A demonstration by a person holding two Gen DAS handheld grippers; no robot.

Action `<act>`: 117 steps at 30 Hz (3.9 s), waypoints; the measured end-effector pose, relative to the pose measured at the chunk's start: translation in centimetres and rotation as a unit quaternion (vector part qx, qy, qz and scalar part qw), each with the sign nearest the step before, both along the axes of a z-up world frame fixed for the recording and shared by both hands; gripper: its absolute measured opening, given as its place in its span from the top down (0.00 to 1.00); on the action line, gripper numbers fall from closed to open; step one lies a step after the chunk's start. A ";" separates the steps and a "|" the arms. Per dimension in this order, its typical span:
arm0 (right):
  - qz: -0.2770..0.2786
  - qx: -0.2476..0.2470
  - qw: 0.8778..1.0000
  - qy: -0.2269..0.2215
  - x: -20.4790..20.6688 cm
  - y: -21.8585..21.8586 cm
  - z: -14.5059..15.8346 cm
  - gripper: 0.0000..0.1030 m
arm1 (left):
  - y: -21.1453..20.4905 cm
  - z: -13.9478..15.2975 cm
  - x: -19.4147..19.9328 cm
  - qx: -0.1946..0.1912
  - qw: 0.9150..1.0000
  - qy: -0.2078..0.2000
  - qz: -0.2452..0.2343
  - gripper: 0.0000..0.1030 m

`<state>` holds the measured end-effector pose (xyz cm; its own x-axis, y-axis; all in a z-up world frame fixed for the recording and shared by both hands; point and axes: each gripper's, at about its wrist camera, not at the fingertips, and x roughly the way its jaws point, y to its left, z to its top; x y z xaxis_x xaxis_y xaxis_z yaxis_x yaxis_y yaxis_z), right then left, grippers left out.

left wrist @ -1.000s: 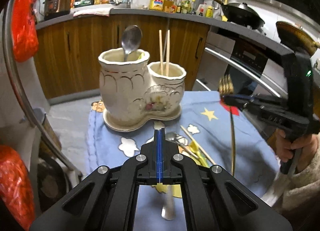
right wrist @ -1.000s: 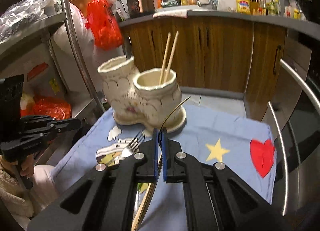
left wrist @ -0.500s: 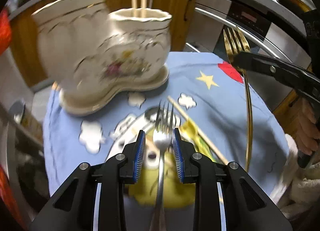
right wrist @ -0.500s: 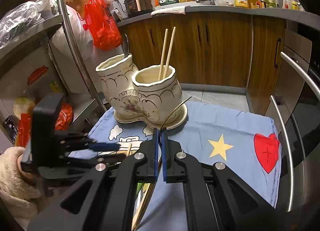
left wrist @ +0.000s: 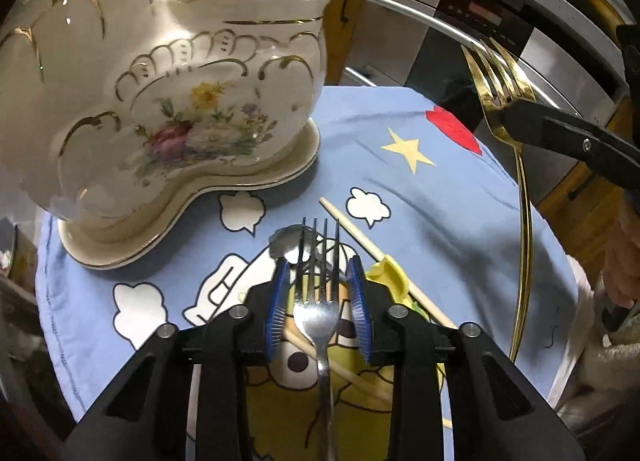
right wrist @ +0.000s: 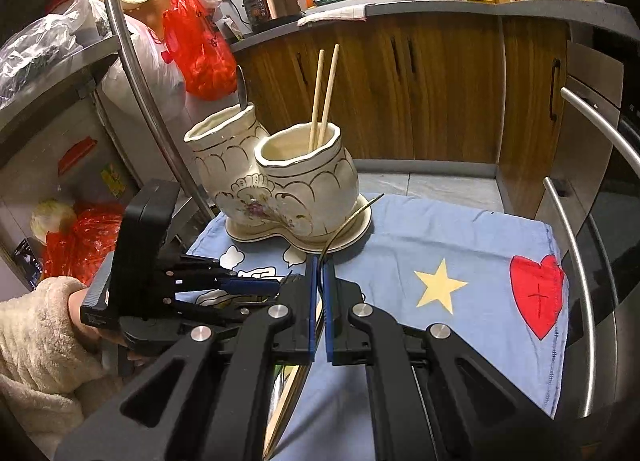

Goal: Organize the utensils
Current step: 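Carry the silver fork with the left tool while the right carries the gold fork toward the holder, then lower the silver fork into the larger cup while the right lowers the gold fork into the smaller cup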

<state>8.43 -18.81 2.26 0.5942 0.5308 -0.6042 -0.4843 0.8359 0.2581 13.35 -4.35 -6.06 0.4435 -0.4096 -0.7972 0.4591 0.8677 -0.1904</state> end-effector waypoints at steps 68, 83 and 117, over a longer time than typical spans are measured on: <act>-0.114 0.053 0.960 -0.249 6.1 2.2 13.1 0.97 | 7.2 25.0 -4.0 0.119 0.904 -0.366 0.184 0.98; -0.067 0.000 0.981 -0.182 9.9 5.6 5.4 0.97 | 6.9 16.9 1.4 0.132 0.936 -0.277 0.173 0.98; -0.076 0.026 0.986 -0.148 10.6 4.4 4.7 0.76 | 8.3 14.8 2.4 0.116 0.946 -0.235 0.189 0.81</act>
<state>19.03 -14.45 6.97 0.8152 0.4482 -0.3669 -0.4150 0.8938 0.1697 15.73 3.94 8.74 0.8511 0.0109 -0.5249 0.0943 0.9804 0.1731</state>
